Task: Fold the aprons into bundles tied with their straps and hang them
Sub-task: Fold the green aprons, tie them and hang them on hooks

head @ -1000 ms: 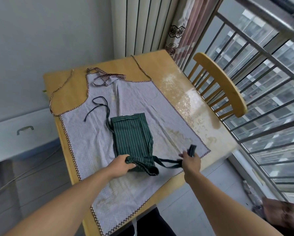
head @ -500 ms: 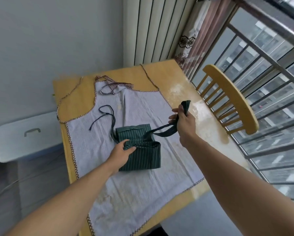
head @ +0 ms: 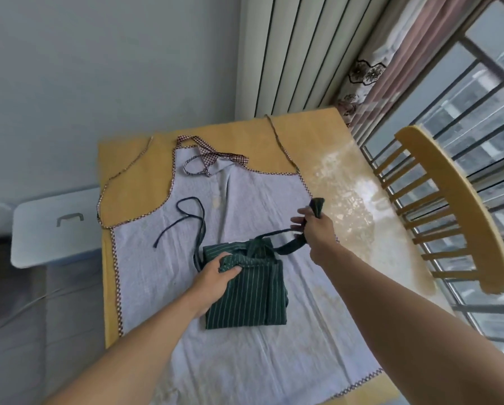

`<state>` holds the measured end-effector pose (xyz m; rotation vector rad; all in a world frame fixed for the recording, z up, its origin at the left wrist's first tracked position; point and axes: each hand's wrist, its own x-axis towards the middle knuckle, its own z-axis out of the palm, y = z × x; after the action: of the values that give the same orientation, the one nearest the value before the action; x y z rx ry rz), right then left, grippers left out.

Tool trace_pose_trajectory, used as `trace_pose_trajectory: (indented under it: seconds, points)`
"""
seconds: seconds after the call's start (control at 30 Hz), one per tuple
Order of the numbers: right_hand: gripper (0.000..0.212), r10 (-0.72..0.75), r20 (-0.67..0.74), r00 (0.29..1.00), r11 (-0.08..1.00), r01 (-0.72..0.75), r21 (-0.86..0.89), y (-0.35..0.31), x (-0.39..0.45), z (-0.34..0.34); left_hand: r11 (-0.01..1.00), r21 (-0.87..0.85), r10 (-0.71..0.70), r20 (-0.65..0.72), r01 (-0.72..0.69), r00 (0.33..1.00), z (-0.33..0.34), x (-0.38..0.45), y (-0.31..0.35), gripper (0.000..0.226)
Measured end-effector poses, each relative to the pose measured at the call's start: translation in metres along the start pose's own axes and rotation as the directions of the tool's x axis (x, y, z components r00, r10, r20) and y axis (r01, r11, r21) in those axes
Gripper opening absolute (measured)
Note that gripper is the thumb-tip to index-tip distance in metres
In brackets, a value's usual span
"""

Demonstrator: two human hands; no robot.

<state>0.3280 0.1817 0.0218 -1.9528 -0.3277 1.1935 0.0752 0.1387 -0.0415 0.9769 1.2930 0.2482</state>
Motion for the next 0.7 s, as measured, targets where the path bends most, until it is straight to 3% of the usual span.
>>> trace_pose_trajectory:
  seconds: [0.07,0.13,0.17,0.2,0.23,0.27,0.3,0.33,0.4,0.47,0.5,0.6,0.7]
  points:
    - [0.025,0.080,-0.128,0.989,0.995,-0.087,-0.051,0.008,0.015,-0.014,0.998,0.037,-0.052,0.075,0.049,0.996,-0.002,-0.005,-0.002,0.051]
    - [0.045,0.135,-0.210,0.968,0.940,-0.192,-0.283,0.017,0.022,-0.030,0.994,0.101,-0.068,0.195,0.049,0.978,0.002,-0.018,0.006,0.037]
    - [0.062,0.083,-0.260,0.962,0.838,-0.208,-0.504,0.021,0.020,-0.036,0.990,0.137,-0.068,0.240,0.036,0.968,0.003,-0.022,0.007,0.031]
    - [0.075,-0.063,-0.268,0.961,0.707,-0.147,-0.692,0.024,0.017,-0.040,0.984,0.175,-0.066,0.257,0.021,0.964,0.005,-0.026,0.009,0.028]
    - [0.083,-0.263,-0.175,0.949,0.573,0.007,-0.820,0.026,0.011,-0.040,0.981,0.194,-0.065,0.275,0.011,0.959,0.007,-0.030,0.012,0.023]
    - [0.080,-0.399,0.015,0.917,0.470,0.219,-0.855,0.025,0.002,-0.036,0.977,0.212,-0.044,0.289,-0.020,0.956,0.008,-0.035,0.018,0.016]
    - [0.066,-0.407,0.261,0.876,0.437,0.437,-0.786,0.020,-0.012,-0.028,0.976,0.217,-0.036,0.313,-0.035,0.949,0.009,-0.037,0.019,0.012]
    - [0.051,-0.304,0.496,0.813,0.445,0.582,-0.681,0.017,-0.026,-0.017,0.974,0.223,-0.029,0.328,-0.048,0.944,0.010,-0.041,0.022,0.012]
    - [0.057,0.038,0.755,0.655,0.412,0.678,-0.609,0.018,-0.055,0.006,0.982,0.179,-0.011,0.334,-0.052,0.943,0.010,-0.045,0.025,0.016]
    - [0.068,0.248,0.774,0.583,0.377,0.678,-0.632,0.016,-0.073,0.018,0.989,0.141,0.001,0.310,-0.047,0.951,0.008,-0.047,0.025,0.021]
    - [0.067,0.300,0.756,0.582,0.376,0.656,-0.655,0.015,-0.073,0.018,0.992,0.113,0.016,0.286,-0.050,0.958,0.006,-0.045,0.021,0.020]
    - [0.048,0.431,0.710,0.558,0.314,0.645,-0.697,0.013,-0.065,0.005,0.996,0.062,0.052,0.149,-0.061,0.987,0.001,-0.039,0.011,0.006]
    - [0.034,0.475,0.691,0.546,0.305,0.634,-0.711,0.019,-0.051,-0.009,0.999,-0.035,0.009,-0.020,-0.009,1.000,0.002,-0.024,-0.003,0.034]
